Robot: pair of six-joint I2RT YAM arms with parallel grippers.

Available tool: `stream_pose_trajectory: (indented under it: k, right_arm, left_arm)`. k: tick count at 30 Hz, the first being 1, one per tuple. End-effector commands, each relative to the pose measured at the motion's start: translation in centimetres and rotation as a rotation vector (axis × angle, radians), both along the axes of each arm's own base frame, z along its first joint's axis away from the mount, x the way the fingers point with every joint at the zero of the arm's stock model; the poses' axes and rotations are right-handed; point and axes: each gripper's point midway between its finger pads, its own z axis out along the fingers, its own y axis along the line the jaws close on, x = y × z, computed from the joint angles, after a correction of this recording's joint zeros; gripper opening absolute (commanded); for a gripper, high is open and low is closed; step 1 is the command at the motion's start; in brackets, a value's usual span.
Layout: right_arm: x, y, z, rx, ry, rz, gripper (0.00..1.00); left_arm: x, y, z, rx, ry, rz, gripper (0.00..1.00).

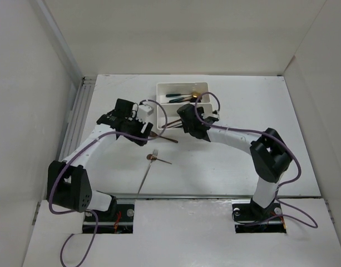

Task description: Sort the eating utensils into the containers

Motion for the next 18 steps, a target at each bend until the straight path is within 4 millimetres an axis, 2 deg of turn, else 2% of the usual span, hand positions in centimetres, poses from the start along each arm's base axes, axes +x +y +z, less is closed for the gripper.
stream_pose_trajectory:
  k: [1,3,4,5,8,11,12,13,15,17,18]
  right_arm:
    - [0.9,0.4,2.2,0.034,-0.048,0.011,0.57]
    - [1.1,0.6,3.3,-0.004,-0.07,0.051,0.66]
    - [1.3,0.7,3.9,-0.031,-0.085,0.065,0.68]
    - [1.7,1.1,5.3,-0.046,-0.113,0.089,0.68]
    - [2.1,0.5,7.6,-0.138,-0.163,0.114,0.7]
    - [1.5,-0.8,9.2,-0.135,-0.195,0.084,0.71]
    - [1.0,-1.5,8.5,-0.147,-0.19,0.078,0.71]
    - [0.6,-2.0,9.9,-0.126,-0.222,0.066,0.71]
    - [0.0,-3.3,9.8,-0.145,-0.227,0.04,0.71]
    - [-0.5,-4.2,11.1,-0.138,-0.252,0.02,0.71]
    - [-0.6,-4.6,11.3,-0.15,-0.258,0.013,0.71]
  left_arm:
    - [-3.6,-3.3,0.8,-0.06,0.0,-0.207,0.7]
    - [-4.8,-4.1,0.4,-0.046,-0.01,-0.291,0.73]
    - [-5.5,-4.8,0.7,-0.035,-0.03,-0.337,0.75]
    - [-5.9,-5.0,0.2,-0.015,-0.029,-0.364,0.76]
    - [-7.4,-5.2,-1.8,0.108,-0.007,-0.44,0.78]
    - [-9.3,-4.2,-5.5,0.263,0.086,-0.481,0.78]
    - [-9.7,-4.0,-6.3,0.294,0.11,-0.475,0.78]
    - [-10.3,-3.5,-7.3,0.326,0.139,-0.473,0.78]
    - [-10.6,-3.3,-8.7,0.372,0.168,-0.474,0.77]
    - [-10.6,-3.1,-9.5,0.398,0.173,-0.449,0.75]
    - [-10.7,-2.4,-10.2,0.436,0.193,-0.433,0.73]
